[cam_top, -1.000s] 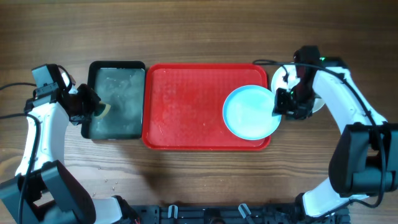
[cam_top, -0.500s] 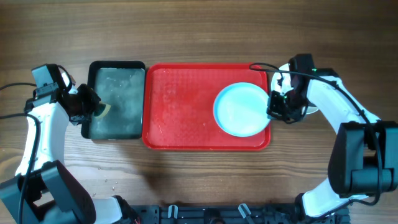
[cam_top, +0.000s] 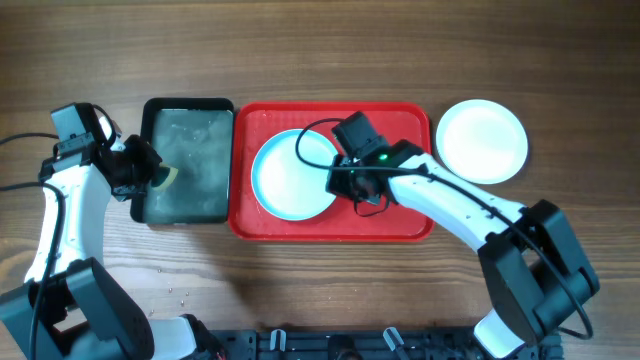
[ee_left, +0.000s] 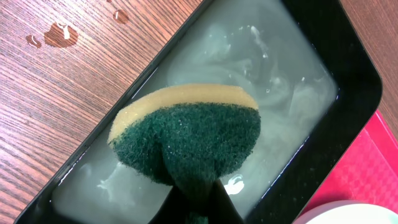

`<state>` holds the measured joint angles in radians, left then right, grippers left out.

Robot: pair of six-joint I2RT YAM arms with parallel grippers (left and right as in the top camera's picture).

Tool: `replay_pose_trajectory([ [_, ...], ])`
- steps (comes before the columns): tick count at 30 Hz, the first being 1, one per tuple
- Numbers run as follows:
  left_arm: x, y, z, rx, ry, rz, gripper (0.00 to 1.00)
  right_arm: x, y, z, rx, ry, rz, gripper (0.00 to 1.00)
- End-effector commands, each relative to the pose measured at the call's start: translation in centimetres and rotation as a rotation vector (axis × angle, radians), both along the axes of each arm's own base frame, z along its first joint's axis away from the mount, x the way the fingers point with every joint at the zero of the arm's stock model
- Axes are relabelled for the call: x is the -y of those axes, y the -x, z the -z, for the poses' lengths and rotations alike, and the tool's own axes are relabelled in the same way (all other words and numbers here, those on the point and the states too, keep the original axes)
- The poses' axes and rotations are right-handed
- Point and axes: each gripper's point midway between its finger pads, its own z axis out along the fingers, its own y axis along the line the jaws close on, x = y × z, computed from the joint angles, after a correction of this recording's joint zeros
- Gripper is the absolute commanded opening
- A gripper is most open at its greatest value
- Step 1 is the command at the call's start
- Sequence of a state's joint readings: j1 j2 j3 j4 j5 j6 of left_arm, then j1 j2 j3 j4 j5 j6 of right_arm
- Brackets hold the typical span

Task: Clean dirty plates on tray and stack at the side
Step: 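Move right gripper back to the tray and grip the blue plate rim, then bring the sponge from the basin onto the blue plate with left gripper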

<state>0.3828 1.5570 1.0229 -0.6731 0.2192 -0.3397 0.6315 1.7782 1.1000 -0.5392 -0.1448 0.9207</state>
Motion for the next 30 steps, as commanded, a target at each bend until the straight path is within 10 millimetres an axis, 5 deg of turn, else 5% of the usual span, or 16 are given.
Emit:
replay_pose_trajectory([
  [1,0.3,0.0,-0.7,0.024,0.009,0.001,0.04,1.4,-1.3,0.1,0.070,0.080,0.060,0.26],
  [2,0.3,0.0,-0.7,0.024,0.009,0.001,0.04,1.8,-1.7,0.1,0.102,0.114,0.015,0.33],
  [7,0.3,0.0,-0.7,0.024,0.009,0.001,0.04,2.2,-4.3,-0.9,0.263,0.194,-0.072,0.33],
  [16,0.3,-0.1,-0.7,0.024,0.009,0.001,0.04,2.1,-4.4,-0.8,0.273,0.197,-0.100,0.25],
  [19,0.3,0.0,-0.7,0.024,0.009,0.001,0.04,2.1,-4.0,1.3,0.226,0.216,-0.111,0.26],
  [21,0.3,0.0,-0.7,0.024,0.009,0.001,0.04,1.7,-3.5,2.8,0.183,0.202,-0.130,0.18],
  [26,0.3,0.0,-0.7,0.024,0.009,0.001,0.04,1.9,-3.6,3.0,0.185,0.216,-0.127,0.04],
  [30,0.5,-0.1,-0.7,0.024,0.009,0.007,0.04,4.9,-5.8,2.7,0.240,0.302,-0.048,0.04],
])
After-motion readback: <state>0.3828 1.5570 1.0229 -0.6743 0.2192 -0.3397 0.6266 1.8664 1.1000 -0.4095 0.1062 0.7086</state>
